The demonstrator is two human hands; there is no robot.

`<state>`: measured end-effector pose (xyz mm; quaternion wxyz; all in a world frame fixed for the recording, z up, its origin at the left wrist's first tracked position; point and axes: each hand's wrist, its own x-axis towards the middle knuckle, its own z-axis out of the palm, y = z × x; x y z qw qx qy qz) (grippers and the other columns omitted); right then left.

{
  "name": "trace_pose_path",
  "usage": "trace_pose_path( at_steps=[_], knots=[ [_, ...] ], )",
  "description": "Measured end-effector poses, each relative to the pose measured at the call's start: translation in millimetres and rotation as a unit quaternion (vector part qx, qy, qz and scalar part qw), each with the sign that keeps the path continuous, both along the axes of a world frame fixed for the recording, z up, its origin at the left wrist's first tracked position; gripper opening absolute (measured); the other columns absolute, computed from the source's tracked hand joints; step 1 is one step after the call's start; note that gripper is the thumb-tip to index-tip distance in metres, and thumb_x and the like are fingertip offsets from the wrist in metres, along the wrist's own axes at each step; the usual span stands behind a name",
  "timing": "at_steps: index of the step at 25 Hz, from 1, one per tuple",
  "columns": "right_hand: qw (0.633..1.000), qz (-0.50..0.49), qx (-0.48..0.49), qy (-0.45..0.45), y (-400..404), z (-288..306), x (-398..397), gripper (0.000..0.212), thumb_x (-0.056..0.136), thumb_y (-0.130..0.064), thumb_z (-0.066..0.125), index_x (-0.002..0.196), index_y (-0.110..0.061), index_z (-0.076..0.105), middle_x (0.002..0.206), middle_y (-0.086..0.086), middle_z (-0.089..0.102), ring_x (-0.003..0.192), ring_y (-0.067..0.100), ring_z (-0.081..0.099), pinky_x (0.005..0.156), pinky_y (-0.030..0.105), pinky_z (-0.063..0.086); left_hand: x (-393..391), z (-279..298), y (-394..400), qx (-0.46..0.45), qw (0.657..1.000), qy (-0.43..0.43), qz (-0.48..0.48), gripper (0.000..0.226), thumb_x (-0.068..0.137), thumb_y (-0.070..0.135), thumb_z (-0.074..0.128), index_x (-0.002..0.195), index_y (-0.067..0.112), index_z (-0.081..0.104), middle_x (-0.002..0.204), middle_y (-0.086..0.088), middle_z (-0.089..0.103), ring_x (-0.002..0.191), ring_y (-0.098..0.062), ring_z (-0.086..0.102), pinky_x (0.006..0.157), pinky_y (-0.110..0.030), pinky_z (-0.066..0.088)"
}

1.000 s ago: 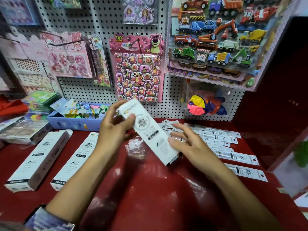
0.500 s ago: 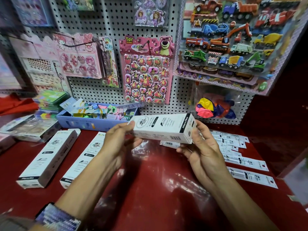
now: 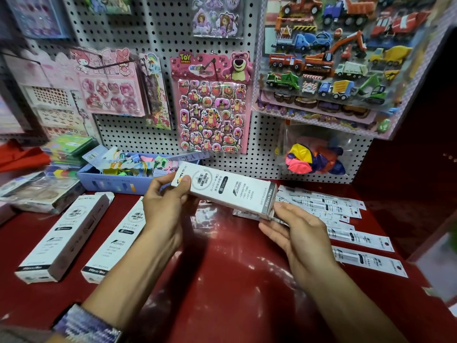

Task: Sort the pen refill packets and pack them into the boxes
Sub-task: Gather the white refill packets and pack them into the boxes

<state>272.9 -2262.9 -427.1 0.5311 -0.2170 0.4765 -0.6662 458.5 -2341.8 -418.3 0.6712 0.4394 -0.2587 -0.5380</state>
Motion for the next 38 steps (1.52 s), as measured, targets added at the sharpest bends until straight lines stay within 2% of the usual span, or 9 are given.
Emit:
trace_pose_path(
  at_steps=[6, 11, 15, 17, 20, 24, 29, 33, 38],
  knots=[
    [0.998, 0.054, 0.036, 0.013, -3.2, -16.6, -0.8, 0.034, 0.082, -0.029, 0.075, 0.11, -0.009, 0.071, 0.108, 0.003, 0.075, 0.096, 0.023, 0.072, 0.089, 0.039, 0.058, 2.5, -3.8, 1.5, -0.012, 0.999, -0.027, -0.013, 0.021, 0.088, -0.001, 0.065, 0.095, 0.016, 0.055, 0.11, -0.018, 0.065, 0.069, -0.019, 0.068, 0.066, -0.037, 0.059],
    [0.987, 0.1, 0.083, 0.092, -4.9, -27.2, 14.5, 0.033, 0.078, -0.019, 0.08, 0.104, -0.003, 0.068, 0.096, 0.017, 0.076, 0.081, 0.024, 0.073, 0.075, 0.031, 0.061, 23.5, -2.8, -3.5, 0.011, 0.995, -0.088, -0.04, 0.018, 0.09, -0.005, 0.059, 0.096, 0.011, 0.054, 0.084, -0.011, 0.055, 0.034, -0.004, 0.048, 0.037, -0.017, 0.042],
    [0.97, 0.19, 0.101, 0.113, -3.4, -23.2, 29.8, 0.042, 0.079, -0.018, 0.078, 0.113, -0.015, 0.056, 0.093, 0.025, 0.074, 0.062, 0.026, 0.069, 0.058, 0.034, 0.06, 56.0, -16.5, -16.1, 0.038, 0.977, -0.19, -0.087, 0.013, 0.088, 0.004, 0.066, 0.101, 0.007, 0.063, 0.095, -0.018, 0.065, 0.059, -0.022, 0.061, 0.061, -0.028, 0.05],
    [0.962, 0.197, 0.106, 0.154, 0.2, -29.0, 44.0, 0.039, 0.078, -0.024, 0.08, 0.107, -0.008, 0.058, 0.091, 0.024, 0.074, 0.055, 0.02, 0.064, 0.056, 0.033, 0.058, 73.7, -18.4, -15.2, 0.029, 0.916, -0.39, -0.092, 0.015, 0.086, 0.023, 0.069, 0.099, 0.017, 0.068, 0.104, -0.01, 0.071, 0.086, -0.028, 0.067, 0.082, -0.038, 0.053],
    [0.959, 0.177, 0.13, 0.182, 5.2, -42.9, 67.1, 0.033, 0.082, -0.032, 0.077, 0.1, -0.01, 0.059, 0.082, 0.014, 0.072, 0.054, 0.018, 0.062, 0.056, 0.035, 0.058, 103.7, -15.3, -8.6, 0.072, 0.706, -0.697, -0.106, 0.041, 0.081, 0.053, 0.055, 0.114, 0.03, 0.063, 0.123, -0.001, 0.064, 0.116, -0.027, 0.057, 0.098, -0.043, 0.046],
    [0.889, 0.237, 0.081, 0.382, -0.6, -47.6, 96.1, 0.023, 0.087, -0.033, 0.07, 0.104, -0.02, 0.062, 0.085, -0.006, 0.061, 0.06, 0.007, 0.058, 0.052, 0.026, 0.052, 154.1, -18.6, -5.9, 0.207, 0.564, -0.777, -0.189, 0.035, 0.084, 0.054, 0.041, 0.11, 0.037, 0.056, 0.149, -0.004, 0.036, 0.125, -0.036, 0.048, 0.1, -0.053, 0.042],
    [0.828, 0.287, -0.005, 0.481, -5.5, -58.3, 140.2, 0.064, 0.081, -0.045, 0.064, 0.14, -0.044, 0.038, 0.133, -0.018, 0.05, 0.102, 0.015, 0.06, 0.099, 0.037, 0.048, 174.3, -24.3, -2.7, 0.144, 0.623, -0.744, -0.195, 0.045, 0.092, 0.037, 0.054, 0.136, 0.032, 0.045, 0.138, -0.004, 0.054, 0.123, -0.028, 0.052, 0.098, -0.036, 0.044],
    [0.819, 0.276, -0.038, 0.502, -6.6, -59.5, 152.9, 0.053, 0.084, -0.045, 0.065, 0.133, -0.043, 0.043, 0.132, -0.023, 0.048, 0.098, 0.006, 0.054, 0.096, 0.033, 0.047, 196.9, -25.8, -3.1, 0.283, 0.554, -0.778, -0.09, 0.056, 0.089, 0.037, 0.053, 0.141, 0.036, 0.033, 0.146, -0.009, 0.034, 0.13, -0.038, 0.038, 0.1, -0.051, 0.035],
    [0.742, 0.366, -0.067, 0.558, -9.9, -57.8, 150.3, 0.058, 0.094, -0.044, 0.054, 0.146, -0.049, 0.029, 0.135, -0.03, 0.037, 0.121, 0.013, 0.046, 0.107, 0.03, 0.037, 198.3, -13.3, 0.0, 0.227, 0.6, -0.767, -0.018, 0.054, 0.085, 0.03, 0.056, 0.136, 0.03, 0.041, 0.133, -0.014, 0.052, 0.116, -0.041, 0.054, 0.086, -0.043, 0.044]
  ],
)
